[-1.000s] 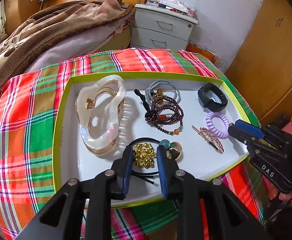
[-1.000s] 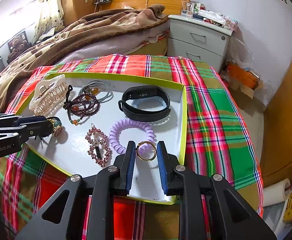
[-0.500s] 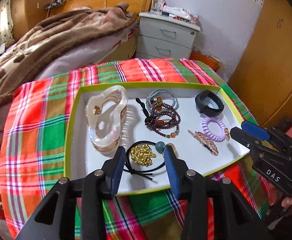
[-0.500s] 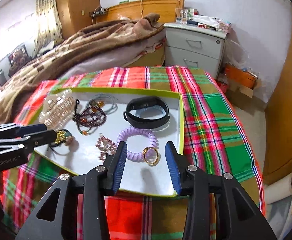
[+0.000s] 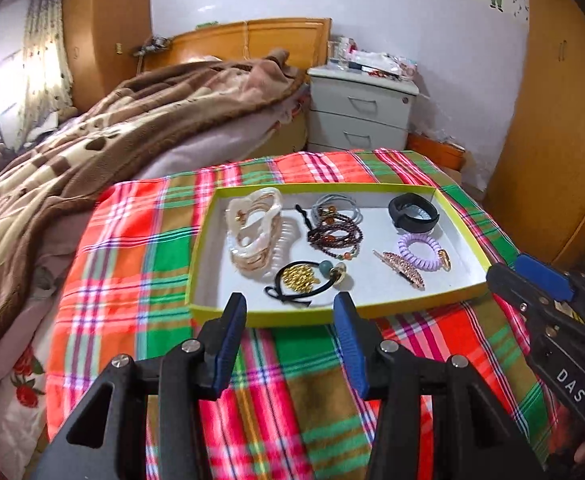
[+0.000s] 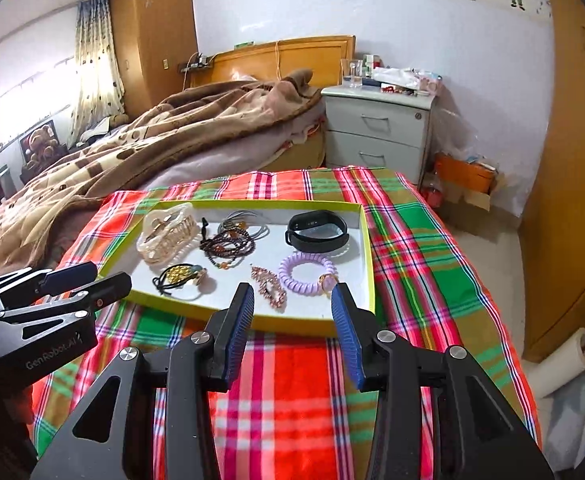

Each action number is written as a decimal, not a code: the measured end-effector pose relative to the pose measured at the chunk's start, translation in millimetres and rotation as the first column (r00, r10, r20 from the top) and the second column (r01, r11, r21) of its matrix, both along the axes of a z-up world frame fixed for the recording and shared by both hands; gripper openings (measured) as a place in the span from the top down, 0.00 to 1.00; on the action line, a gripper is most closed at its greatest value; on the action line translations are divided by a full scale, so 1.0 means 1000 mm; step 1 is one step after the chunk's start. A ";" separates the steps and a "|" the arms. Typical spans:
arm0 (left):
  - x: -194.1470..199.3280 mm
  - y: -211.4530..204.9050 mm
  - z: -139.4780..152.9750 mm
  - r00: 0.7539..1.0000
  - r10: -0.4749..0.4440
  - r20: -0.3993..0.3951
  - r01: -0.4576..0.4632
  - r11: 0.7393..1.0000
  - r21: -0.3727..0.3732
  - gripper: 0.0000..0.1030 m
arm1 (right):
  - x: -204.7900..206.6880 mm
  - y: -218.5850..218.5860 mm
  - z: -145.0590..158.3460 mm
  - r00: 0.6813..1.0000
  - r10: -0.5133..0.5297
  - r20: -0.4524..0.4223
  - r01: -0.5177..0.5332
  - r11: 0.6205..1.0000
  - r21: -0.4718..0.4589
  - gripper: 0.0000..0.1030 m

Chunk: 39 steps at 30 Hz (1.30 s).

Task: Organize jewelry

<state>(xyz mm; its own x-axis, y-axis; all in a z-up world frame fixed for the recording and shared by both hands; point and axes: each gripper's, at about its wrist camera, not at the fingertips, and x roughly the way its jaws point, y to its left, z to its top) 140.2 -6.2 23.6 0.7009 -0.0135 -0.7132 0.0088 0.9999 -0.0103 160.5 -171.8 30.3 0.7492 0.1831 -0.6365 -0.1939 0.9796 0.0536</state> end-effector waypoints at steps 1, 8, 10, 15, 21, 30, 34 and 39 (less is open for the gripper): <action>-0.005 0.000 0.002 1.000 0.005 0.010 -0.005 1.000 0.008 0.54 | -0.003 0.000 0.001 1.000 -0.003 0.006 0.003 1.000 0.004 0.60; -0.021 0.003 0.007 0.998 0.037 0.041 -0.037 0.999 0.012 0.54 | -0.018 0.006 0.005 1.000 -0.008 0.026 0.008 1.000 0.011 0.60; -0.025 0.002 0.007 0.999 0.031 0.041 -0.032 0.999 0.010 0.54 | -0.022 0.007 0.005 0.999 -0.008 0.033 0.007 1.000 0.013 0.60; -0.030 0.001 0.006 0.999 0.027 0.039 -0.027 1.000 0.007 0.54 | -0.025 0.008 0.007 0.999 -0.013 0.037 0.012 1.000 0.009 0.60; -0.032 0.000 0.006 0.999 0.023 0.036 -0.023 1.000 0.006 0.54 | -0.027 0.007 0.007 0.999 -0.013 0.039 0.012 1.000 0.010 0.60; -0.033 0.000 0.007 0.999 0.020 0.030 -0.019 1.000 -0.011 0.54 | -0.028 0.008 0.008 0.999 -0.018 0.038 0.017 1.000 0.012 0.60; -0.034 0.001 0.008 0.999 0.018 0.030 -0.017 0.999 -0.029 0.54 | -0.028 0.008 0.009 0.999 -0.018 0.039 0.018 1.000 0.011 0.60; -0.034 0.002 0.008 0.999 0.040 0.035 -0.040 0.999 -0.018 0.54 | -0.028 0.008 0.009 0.999 -0.018 0.040 0.017 1.000 0.013 0.60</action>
